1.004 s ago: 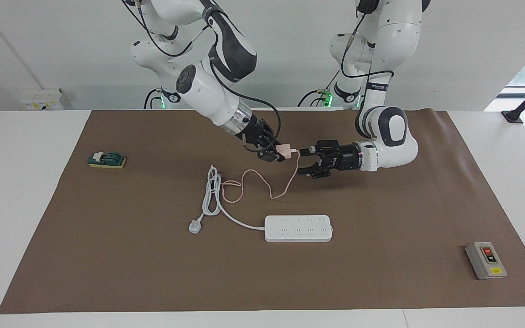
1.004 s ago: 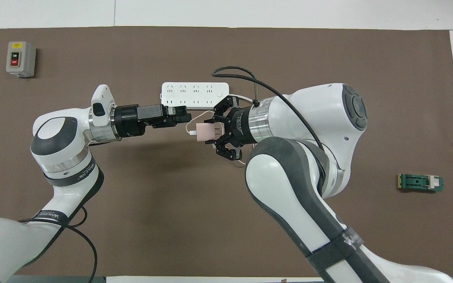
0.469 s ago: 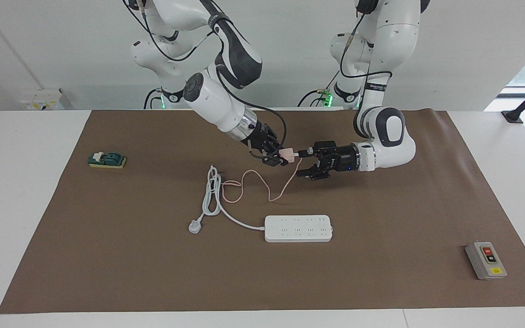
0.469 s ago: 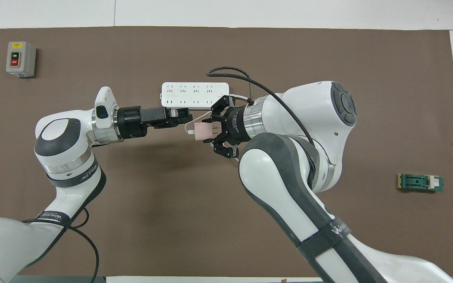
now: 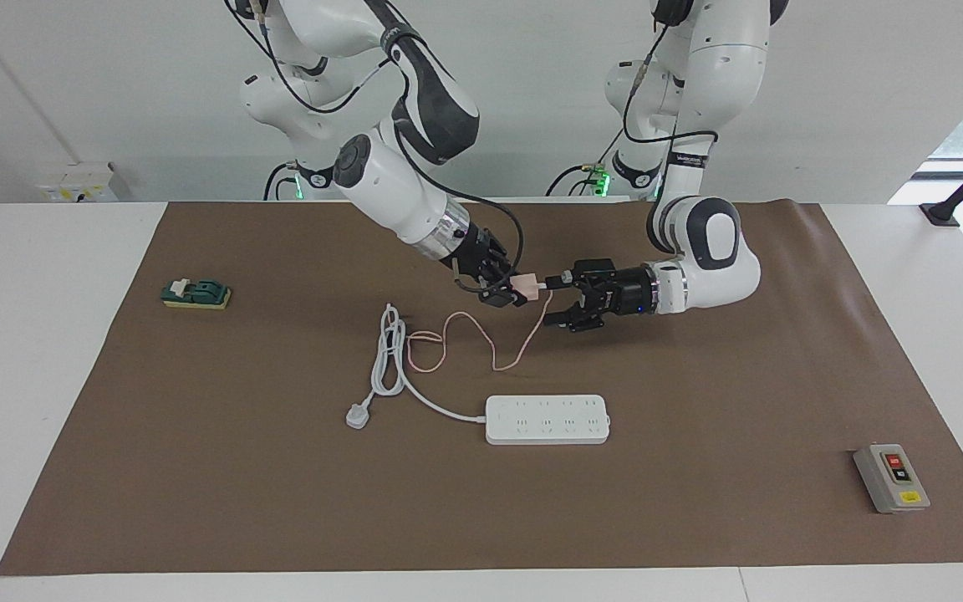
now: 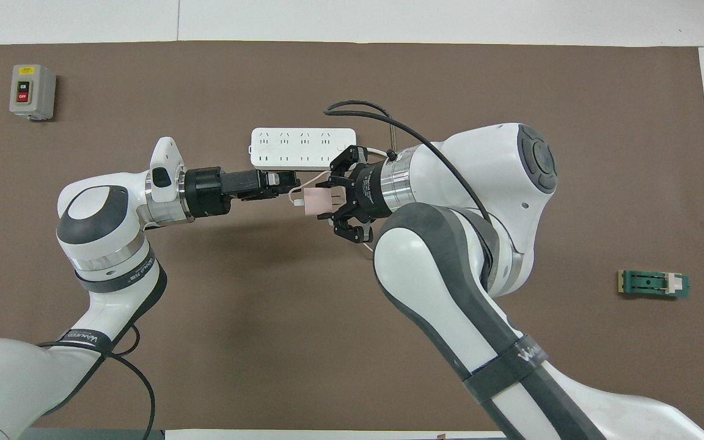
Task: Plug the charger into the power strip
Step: 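Pass the pink charger from the right gripper into the left gripper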
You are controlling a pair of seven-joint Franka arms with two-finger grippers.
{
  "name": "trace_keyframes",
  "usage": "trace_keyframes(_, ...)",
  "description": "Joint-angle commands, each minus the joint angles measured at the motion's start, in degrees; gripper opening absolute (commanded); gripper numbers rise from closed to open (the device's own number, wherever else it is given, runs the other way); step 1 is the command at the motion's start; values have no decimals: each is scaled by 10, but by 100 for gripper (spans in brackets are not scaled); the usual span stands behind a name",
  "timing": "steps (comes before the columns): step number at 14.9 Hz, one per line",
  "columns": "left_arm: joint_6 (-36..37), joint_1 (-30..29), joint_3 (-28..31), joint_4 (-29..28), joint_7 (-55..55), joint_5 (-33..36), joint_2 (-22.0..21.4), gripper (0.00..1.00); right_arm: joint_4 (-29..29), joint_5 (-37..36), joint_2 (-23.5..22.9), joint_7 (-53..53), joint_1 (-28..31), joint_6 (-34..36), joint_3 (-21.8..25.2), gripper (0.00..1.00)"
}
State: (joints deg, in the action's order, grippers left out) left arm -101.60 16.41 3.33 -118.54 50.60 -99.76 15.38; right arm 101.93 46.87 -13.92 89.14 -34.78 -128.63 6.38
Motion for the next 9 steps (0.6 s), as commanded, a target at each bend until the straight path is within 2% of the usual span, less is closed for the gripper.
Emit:
trace_keyframes(1, -18, 17, 7, -9, 14, -7, -2, 100, -13, -5, -7, -8, 9, 12, -3, 0)
trace_keyframes(9, -15, 18, 6, -19, 15, -7, -5, 100, -13, -5, -7, -10, 9, 12, -3, 0)
